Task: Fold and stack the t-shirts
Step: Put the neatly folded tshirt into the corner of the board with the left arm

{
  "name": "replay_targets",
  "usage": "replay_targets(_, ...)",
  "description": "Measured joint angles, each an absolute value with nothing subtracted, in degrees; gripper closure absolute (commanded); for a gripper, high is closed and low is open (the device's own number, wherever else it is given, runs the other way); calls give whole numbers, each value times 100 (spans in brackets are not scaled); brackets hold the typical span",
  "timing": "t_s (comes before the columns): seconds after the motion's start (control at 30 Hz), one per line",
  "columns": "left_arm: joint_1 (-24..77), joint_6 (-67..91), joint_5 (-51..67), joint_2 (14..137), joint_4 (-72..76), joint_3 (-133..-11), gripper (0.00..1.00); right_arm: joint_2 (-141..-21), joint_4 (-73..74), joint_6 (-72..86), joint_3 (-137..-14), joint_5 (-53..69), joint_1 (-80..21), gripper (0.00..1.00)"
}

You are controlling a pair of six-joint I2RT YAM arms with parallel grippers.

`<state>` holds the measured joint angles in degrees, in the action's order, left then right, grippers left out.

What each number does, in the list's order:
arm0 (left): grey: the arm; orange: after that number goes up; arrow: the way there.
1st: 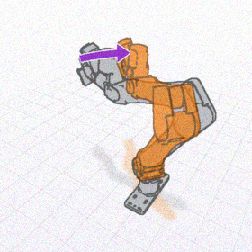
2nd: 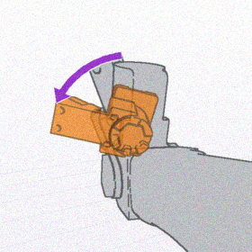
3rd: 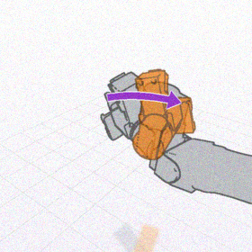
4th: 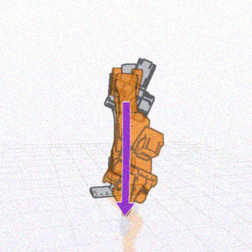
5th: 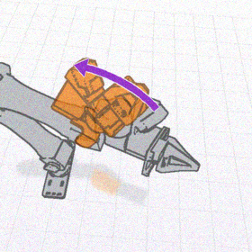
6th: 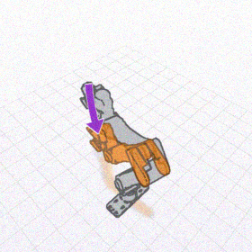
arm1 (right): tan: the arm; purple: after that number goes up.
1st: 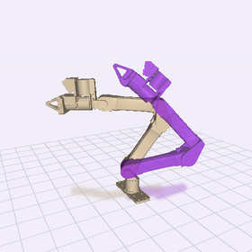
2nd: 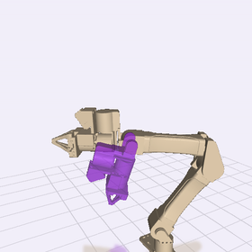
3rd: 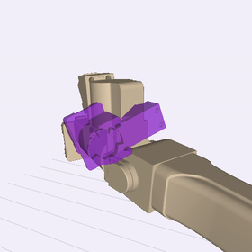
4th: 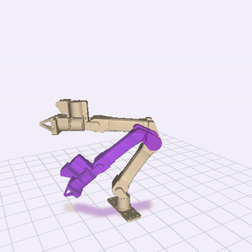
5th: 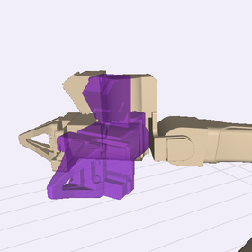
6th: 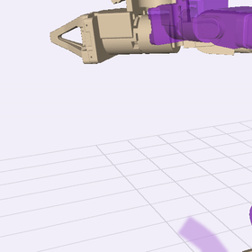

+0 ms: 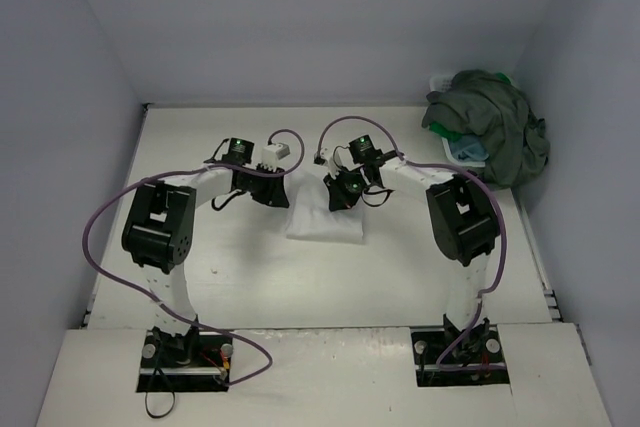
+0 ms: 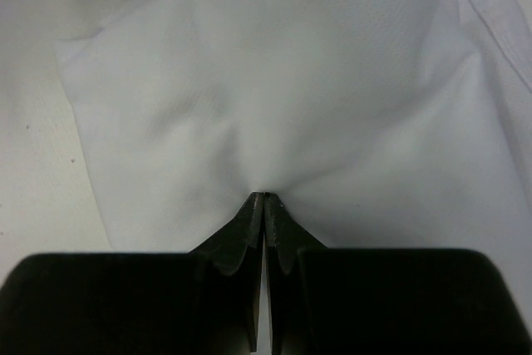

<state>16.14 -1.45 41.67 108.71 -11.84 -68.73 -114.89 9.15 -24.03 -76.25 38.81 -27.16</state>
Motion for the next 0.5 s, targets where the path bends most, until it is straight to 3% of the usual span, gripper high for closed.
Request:
replay_targets(0.1, 1452, -12, 4501, 10971, -1243, -6919, 65, -11489, 913, -2405, -7625, 3879, -2716, 100)
replay_targets(0.2, 1328, 73, 4853, 11144, -1326, -7030, 44, -11489, 913, -2405, -7625, 3881, -2716, 100)
replay_targets(0.23, 1291, 123, 4993, 11209, -1337, -7063, 42, -11489, 910, -2405, -7625, 3879, -2716, 100)
replay_targets(0.3, 1236, 237, 5345, 11325, -1332, -7118, 22, -11489, 908, -2405, -7625, 3879, -2716, 100)
replay_targets(0.5, 1140, 519, 6025, 11563, -1308, -7306, 20, -11489, 899, -2408, -7625, 3879, -2716, 100)
